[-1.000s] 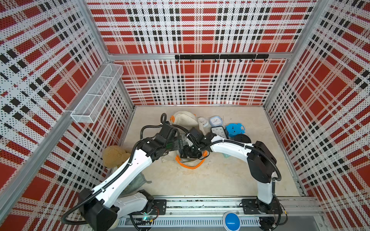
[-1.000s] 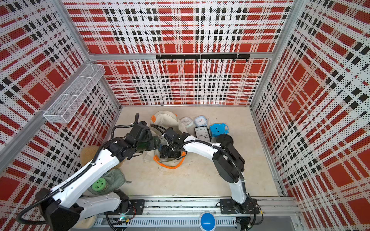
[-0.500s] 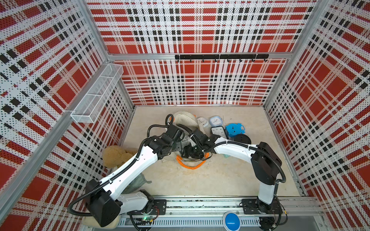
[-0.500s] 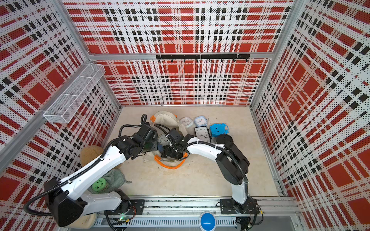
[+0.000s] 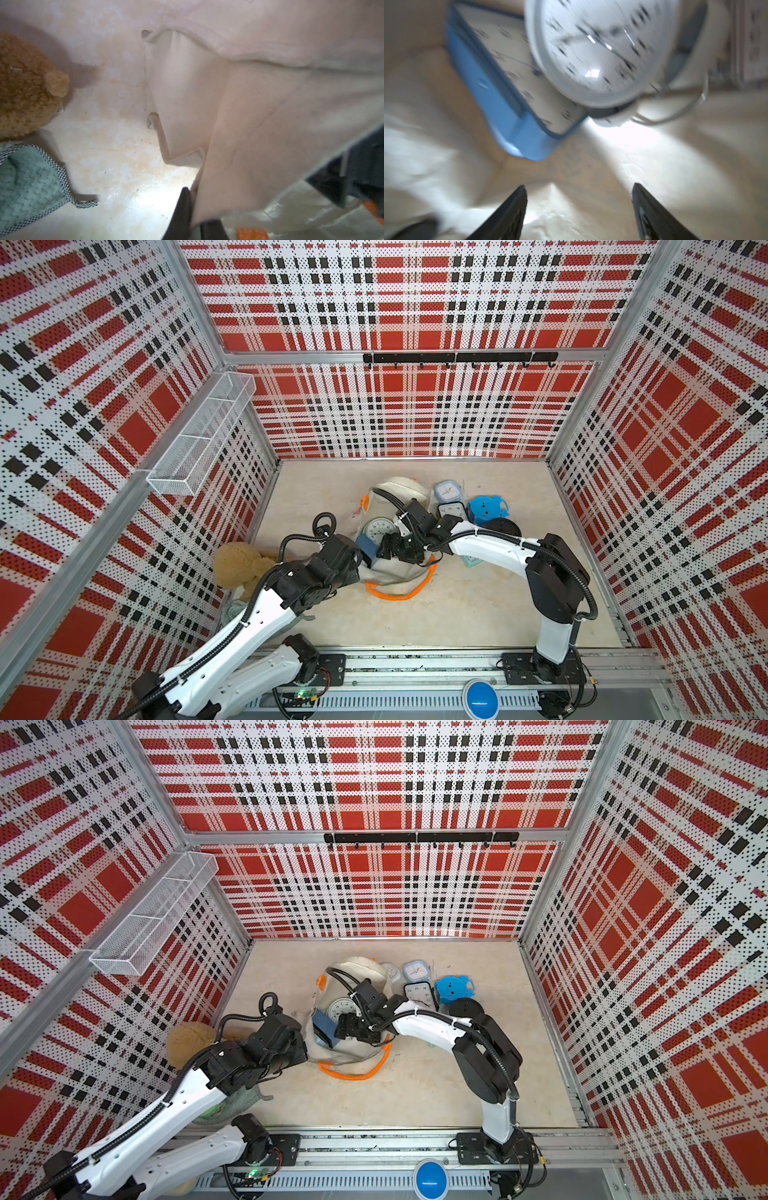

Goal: Take the alarm clock out of the canvas bag
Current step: Pick up the alarm from the canvas bag.

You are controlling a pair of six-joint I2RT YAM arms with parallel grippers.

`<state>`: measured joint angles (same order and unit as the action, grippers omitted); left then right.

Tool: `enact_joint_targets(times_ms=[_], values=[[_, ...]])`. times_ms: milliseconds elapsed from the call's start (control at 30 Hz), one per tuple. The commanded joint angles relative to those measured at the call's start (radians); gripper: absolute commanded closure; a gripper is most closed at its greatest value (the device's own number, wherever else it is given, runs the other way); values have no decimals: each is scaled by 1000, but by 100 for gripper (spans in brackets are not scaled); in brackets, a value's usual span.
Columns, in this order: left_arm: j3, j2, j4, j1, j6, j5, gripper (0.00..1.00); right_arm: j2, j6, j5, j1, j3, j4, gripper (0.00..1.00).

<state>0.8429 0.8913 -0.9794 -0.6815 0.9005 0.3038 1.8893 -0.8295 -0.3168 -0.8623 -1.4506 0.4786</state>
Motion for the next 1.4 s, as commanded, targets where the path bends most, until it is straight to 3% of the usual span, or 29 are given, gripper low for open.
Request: enact_joint_targets(times_ms=[0,200,467,633,933,1100,1267,1367], values=[[-41,11,-104,-3,46,11,95,53,33,-22,4,-96,-37,18],[-46,45,-80,-3,37,13,95,111,115,-18,0,-175,6,18],[-40,23,-82,3,37,20,95,85,502,119,-41,-165,56,13],[-36,14,-93,8,43,21,95,129,642,157,-61,-234,66,18],[-14,15,-116,14,37,23,95,262,708,185,-98,-390,105,24],[-1,18,-122,18,34,25,94,301,707,203,-109,-401,103,30],[2,26,-122,20,32,22,94,338,702,225,-111,-406,106,42],[5,31,-123,19,31,23,93,357,706,226,-111,-414,109,42]])
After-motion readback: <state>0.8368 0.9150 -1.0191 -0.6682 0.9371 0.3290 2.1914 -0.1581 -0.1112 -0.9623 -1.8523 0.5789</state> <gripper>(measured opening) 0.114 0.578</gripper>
